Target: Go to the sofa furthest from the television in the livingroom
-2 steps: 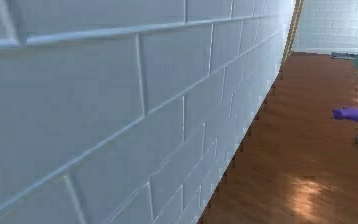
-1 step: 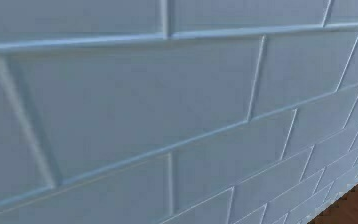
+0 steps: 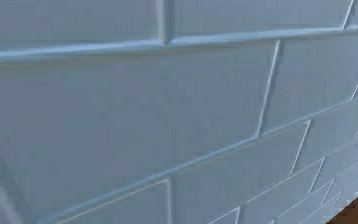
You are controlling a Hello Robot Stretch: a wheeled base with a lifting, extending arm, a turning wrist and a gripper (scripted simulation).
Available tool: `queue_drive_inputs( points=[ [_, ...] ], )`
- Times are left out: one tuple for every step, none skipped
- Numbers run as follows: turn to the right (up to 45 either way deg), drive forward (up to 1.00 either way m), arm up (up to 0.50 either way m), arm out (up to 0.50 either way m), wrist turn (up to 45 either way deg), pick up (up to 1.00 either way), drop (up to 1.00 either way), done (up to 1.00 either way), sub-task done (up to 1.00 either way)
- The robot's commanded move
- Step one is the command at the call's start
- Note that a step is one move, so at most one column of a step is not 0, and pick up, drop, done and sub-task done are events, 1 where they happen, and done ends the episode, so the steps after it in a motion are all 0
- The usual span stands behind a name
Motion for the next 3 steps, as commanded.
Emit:
queue_drive_inputs(
  points=[
    [45.0,0.0,0.0,0.0,0.0,0.0,0.0,0.0,0.0],
    [45.0,0.0,0.0,0.0,0.0,0.0,0.0,0.0,0.0],
    [45.0,0.0,0.0,0.0,0.0,0.0,0.0,0.0,0.0]
  ],
)
